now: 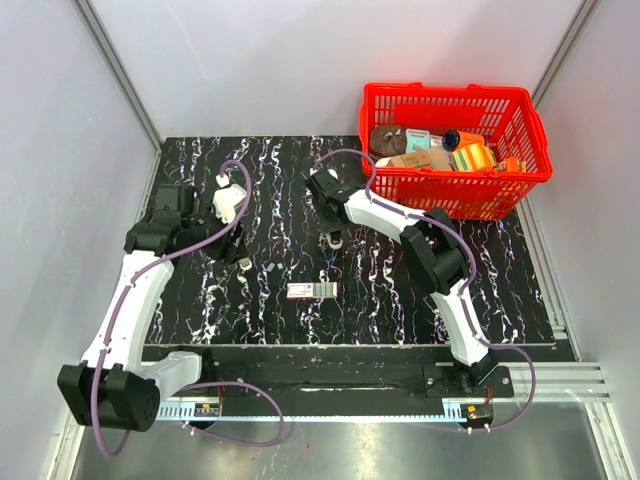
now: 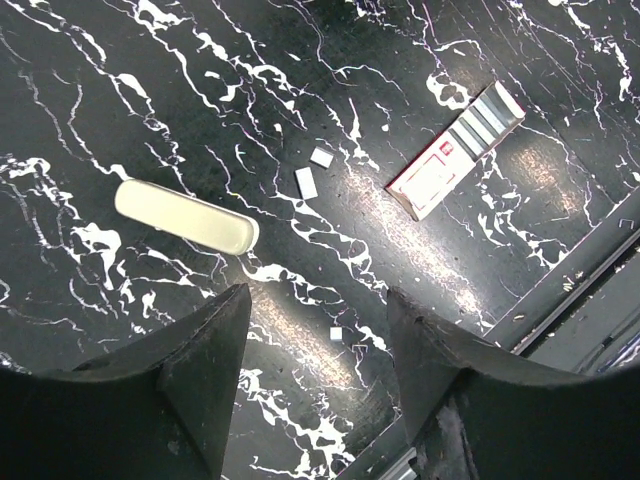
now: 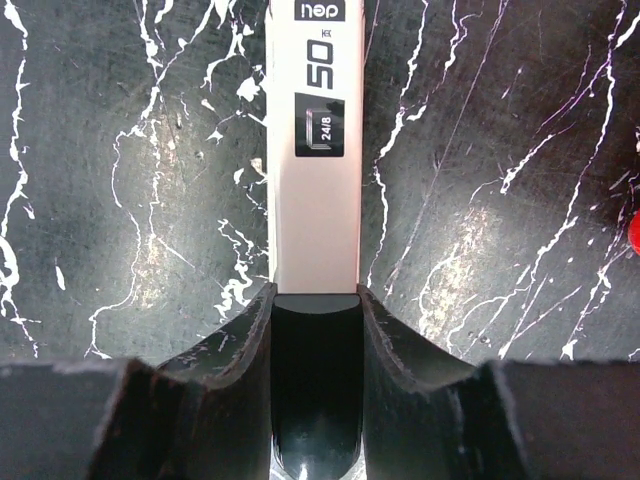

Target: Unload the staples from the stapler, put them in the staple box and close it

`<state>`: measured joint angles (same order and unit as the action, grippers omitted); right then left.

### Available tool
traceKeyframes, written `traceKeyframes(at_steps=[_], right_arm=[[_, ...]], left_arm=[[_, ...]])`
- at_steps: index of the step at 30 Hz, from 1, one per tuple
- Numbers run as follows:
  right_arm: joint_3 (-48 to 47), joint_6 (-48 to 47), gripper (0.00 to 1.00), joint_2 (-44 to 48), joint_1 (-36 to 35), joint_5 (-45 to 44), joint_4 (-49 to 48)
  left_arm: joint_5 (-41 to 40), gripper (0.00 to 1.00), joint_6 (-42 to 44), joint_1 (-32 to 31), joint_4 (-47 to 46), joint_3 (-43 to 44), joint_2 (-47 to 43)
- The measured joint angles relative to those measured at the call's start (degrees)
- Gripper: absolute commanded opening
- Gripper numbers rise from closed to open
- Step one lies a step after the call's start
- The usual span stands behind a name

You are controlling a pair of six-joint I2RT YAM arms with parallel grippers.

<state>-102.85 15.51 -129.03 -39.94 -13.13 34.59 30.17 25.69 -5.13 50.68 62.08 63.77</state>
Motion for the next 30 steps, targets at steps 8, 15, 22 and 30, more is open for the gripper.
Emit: traceKeyframes(at_steps=[8,15,22,30], right_arm=[[1.77,-0.28,0.82,1.40,0.00,-1.66,-0.52],[11.85,1.20,0.77,14.75,-0.17,-4.52,-3.23],[25.24,7.08,0.76,31.23,-5.35,-7.63,-11.80],[27.15,8.81,0.76,23.21,-15.10,-6.29,-19.98]], left_arm=[[-2.40,0.62,0.00,0.00,0.28,-0.63,-3.19],[-5.68,0.62,0.04,0.00,0.46,-0.81,-4.11],[-9.46,0.62,0.24,0.00,0.66,-0.81,-5.75],[-13.66,0.62,-0.31,0.02,2.36,-0.83,-6.75]])
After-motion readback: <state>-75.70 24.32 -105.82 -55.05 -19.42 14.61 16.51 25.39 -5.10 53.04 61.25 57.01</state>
